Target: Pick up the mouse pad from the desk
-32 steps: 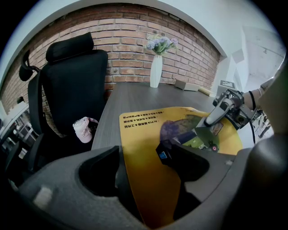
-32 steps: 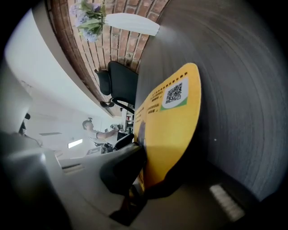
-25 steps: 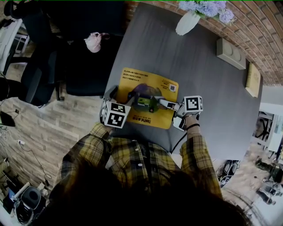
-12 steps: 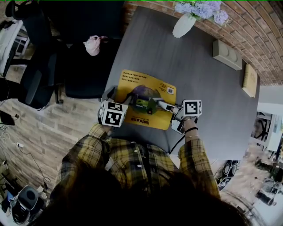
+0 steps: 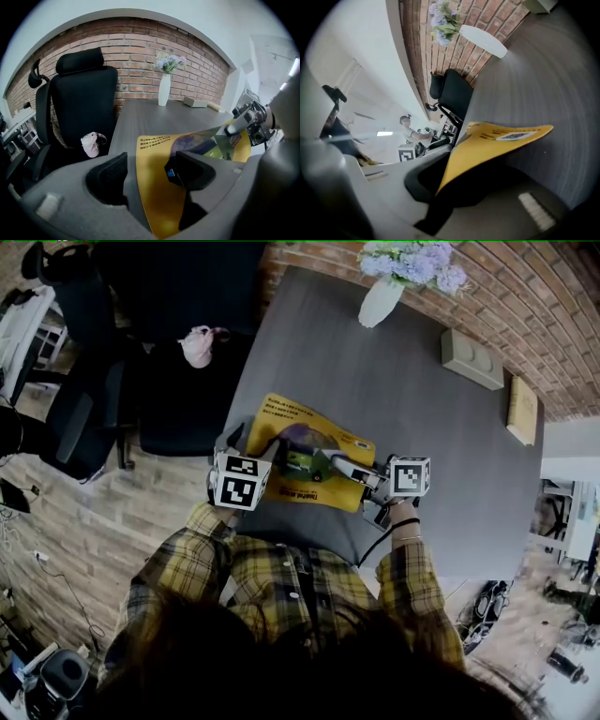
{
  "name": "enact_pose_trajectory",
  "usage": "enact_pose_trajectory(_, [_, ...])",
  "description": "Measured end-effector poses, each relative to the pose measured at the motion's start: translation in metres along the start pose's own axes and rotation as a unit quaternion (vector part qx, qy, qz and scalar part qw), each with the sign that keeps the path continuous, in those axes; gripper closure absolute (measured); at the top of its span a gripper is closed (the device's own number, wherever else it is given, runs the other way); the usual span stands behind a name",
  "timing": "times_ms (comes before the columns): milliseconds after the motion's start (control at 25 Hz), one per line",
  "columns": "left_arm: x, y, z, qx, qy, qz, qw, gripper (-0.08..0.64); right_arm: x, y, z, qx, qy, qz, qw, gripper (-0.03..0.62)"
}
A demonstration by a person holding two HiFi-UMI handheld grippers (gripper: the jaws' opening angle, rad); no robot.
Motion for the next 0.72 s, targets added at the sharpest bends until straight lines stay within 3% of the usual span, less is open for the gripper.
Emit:
enact_pose_trajectory(400, [0.033, 0.015, -0.023, -0.014, 0.053, -0.001, 0.9985, 0.236, 0.01, -0.034, -0.025, -0.036, 0.03, -0.119, 0.992, 0.577])
enact_pose_trajectory(560, [0.049, 0.021, -0.034, -0.019, 0.076, 0.004, 0.9969, 0.238, 0.015, -0.046, -0.034, -0.068, 0.039, -0.17, 0.982, 0.577])
enact_pose_trajectory(720, [0.066, 0.026, -0.048, -0.024, 0.1, 0.008, 0.9947, 0.239, 0.02, -0.059, -0.043, -0.108, 0.053, -0.229, 0.966, 0.577])
Point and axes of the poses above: the fingertips, and each gripper's own axes: z forward along the fingers, y to its right, x out of its top, the point moved 2 cm from there along -z, backward along the fingers, and after that the axes turned 3 degrees about -y, right-handed, at the moved point
